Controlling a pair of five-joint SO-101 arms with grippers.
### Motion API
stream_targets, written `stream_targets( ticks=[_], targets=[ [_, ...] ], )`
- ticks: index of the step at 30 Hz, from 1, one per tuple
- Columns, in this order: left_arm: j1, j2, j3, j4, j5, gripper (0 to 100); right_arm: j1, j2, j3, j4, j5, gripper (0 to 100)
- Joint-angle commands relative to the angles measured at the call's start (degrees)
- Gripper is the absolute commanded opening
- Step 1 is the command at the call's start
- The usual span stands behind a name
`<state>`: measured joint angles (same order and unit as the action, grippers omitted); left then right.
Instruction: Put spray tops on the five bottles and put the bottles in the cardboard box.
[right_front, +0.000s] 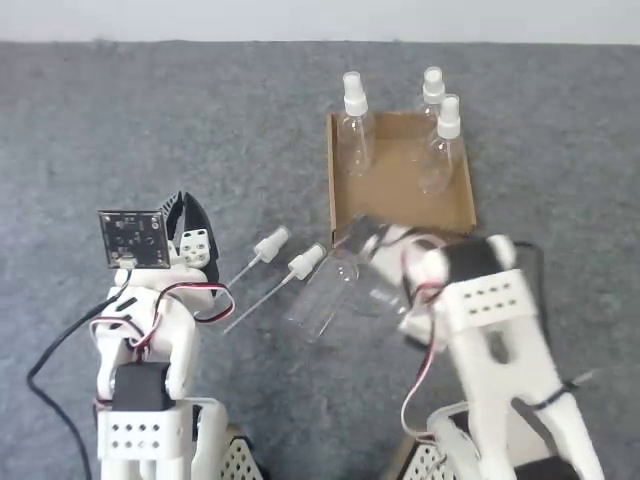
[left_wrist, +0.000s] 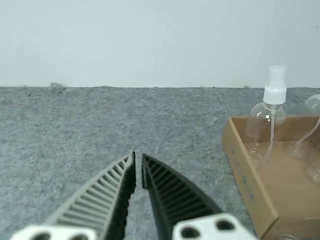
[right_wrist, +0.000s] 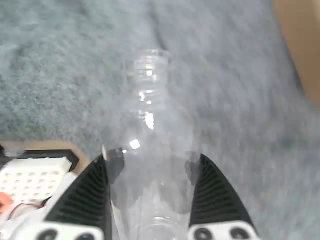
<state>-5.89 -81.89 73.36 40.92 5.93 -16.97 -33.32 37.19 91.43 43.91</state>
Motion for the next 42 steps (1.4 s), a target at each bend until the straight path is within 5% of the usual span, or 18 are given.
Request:
stream_targets(
  ticks=[1,9,13,18,26,31,42],
  targets=[
    [0.4,0.4,0.1,-1.7,0.3,1,11.8,0.7,-10.9,4.9,-2.6,0.6],
    [0.4,1.7,-2.5,1.0,0.4,1,39.0,4.9,-13.1,-4.8,0.3,0.6],
    [0.4,11.4,-9.9,4.7,-0.4,1,45.6,16.2,-14.1,-12.3,0.4,0.6],
    [0.5,30.2,-19.3,8.3,-9.9,1,52.3,29.5,-21.2,-16.6,0.4,0.6],
    [7.6,62.3,-35.7,13.1,-19.4,2,52.8,41.6,-26.9,-17.0,0.7,10.3],
    [11.0,78.1,-44.0,13.2,-20.8,14,52.5,42.8,-26.7,-17.8,0.7,15.7],
    [11.4,93.1,-53.7,13.1,-21.1,15,52.8,43.7,-24.2,-18.5,4.0,26.9]
  ],
)
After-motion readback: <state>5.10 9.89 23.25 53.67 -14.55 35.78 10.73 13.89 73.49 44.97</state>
